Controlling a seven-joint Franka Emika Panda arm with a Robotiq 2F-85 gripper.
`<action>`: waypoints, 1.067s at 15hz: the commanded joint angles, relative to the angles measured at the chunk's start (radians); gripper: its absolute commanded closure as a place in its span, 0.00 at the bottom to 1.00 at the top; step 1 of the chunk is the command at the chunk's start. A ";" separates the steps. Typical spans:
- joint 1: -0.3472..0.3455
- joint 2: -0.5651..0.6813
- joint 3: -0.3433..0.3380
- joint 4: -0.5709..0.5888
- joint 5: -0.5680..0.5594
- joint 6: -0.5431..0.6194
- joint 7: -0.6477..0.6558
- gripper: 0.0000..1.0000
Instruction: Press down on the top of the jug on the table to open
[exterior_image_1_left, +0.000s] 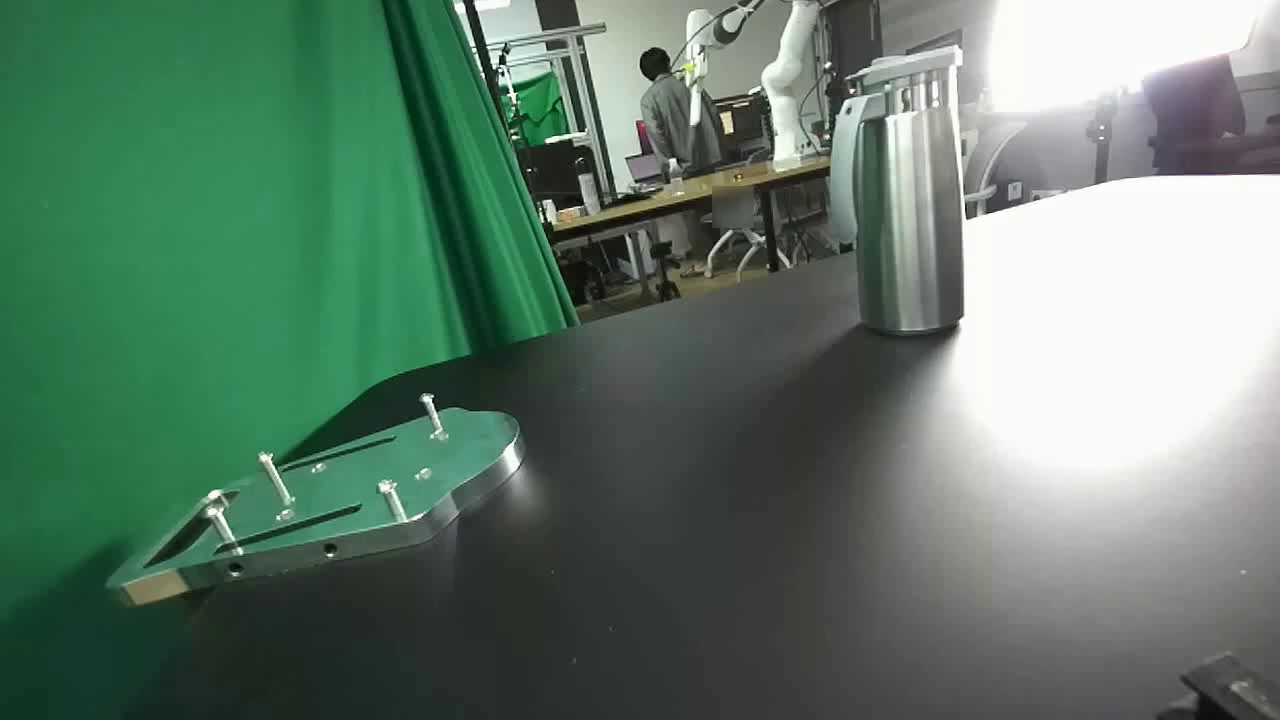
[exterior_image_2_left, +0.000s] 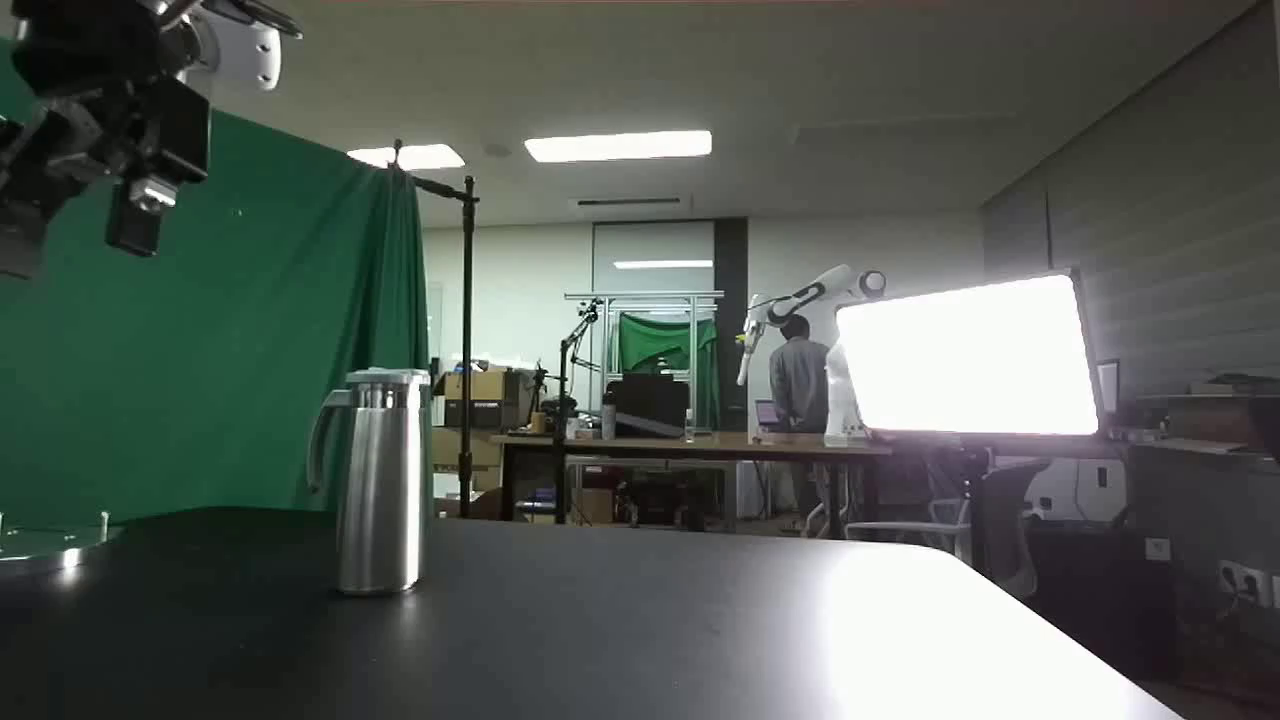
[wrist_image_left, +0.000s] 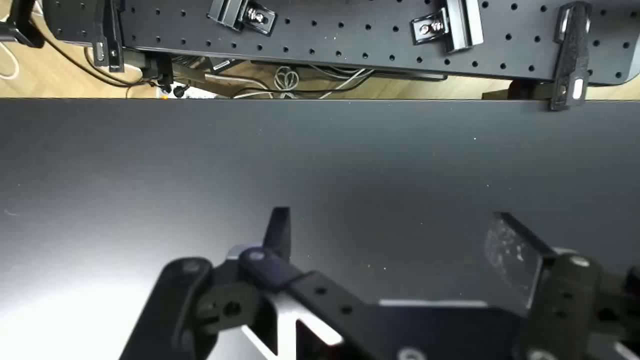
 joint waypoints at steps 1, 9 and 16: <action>0.009 0.002 -0.008 0.001 -0.006 -0.002 0.006 0.00; 0.009 0.002 -0.008 0.001 -0.006 -0.002 0.006 0.00; -0.090 0.234 -0.023 0.243 -0.097 0.144 0.027 0.00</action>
